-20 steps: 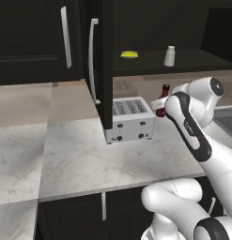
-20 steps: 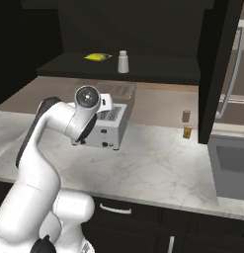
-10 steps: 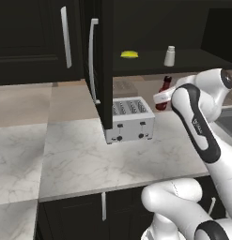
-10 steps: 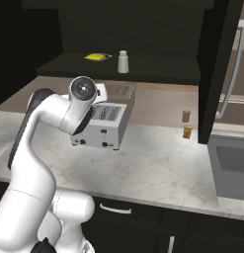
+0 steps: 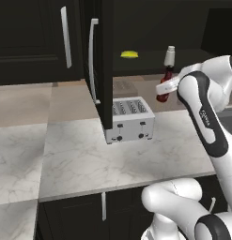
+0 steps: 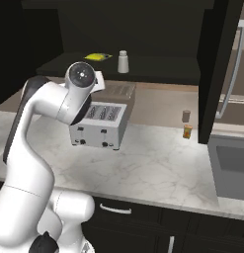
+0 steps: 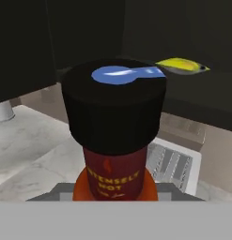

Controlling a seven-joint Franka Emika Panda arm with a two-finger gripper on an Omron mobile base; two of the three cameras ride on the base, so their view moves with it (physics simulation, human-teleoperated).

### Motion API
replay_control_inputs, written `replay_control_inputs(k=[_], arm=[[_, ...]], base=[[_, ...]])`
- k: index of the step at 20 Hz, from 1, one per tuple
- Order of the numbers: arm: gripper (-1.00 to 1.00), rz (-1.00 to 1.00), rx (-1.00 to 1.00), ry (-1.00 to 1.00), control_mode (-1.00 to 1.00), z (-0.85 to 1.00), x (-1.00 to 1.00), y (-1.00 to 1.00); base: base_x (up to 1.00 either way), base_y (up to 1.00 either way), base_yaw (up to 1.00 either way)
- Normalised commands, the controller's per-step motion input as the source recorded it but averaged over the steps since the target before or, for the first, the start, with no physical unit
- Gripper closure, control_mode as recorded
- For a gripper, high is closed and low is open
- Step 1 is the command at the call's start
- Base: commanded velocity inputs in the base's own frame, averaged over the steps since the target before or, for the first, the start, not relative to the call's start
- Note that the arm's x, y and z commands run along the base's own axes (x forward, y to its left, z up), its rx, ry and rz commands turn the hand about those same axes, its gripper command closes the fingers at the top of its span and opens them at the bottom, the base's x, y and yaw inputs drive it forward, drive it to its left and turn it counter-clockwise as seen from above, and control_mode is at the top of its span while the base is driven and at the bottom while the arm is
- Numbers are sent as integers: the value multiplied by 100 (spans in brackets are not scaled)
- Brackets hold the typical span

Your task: Pick the condiment bottle and shaker from the counter and place them in the cabinet.

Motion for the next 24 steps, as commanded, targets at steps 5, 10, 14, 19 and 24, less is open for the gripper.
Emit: replay_control_inputs(k=[5, 10, 14, 19, 24], arm=[[100, 0, 0, -6, -100, 32, -12, 1], [100, -3, 0, -7, -100, 12, -3, 0], [100, -13, 0, -7, -100, 5, -1, 0], [100, -18, 0, -5, -100, 2, 0, 0], [100, -7, 2, -1, -100, 9, 6, 0]], base=[[0, 0, 0], [0, 0, 0], [0, 0, 0], [0, 0, 0], [0, 0, 0]])
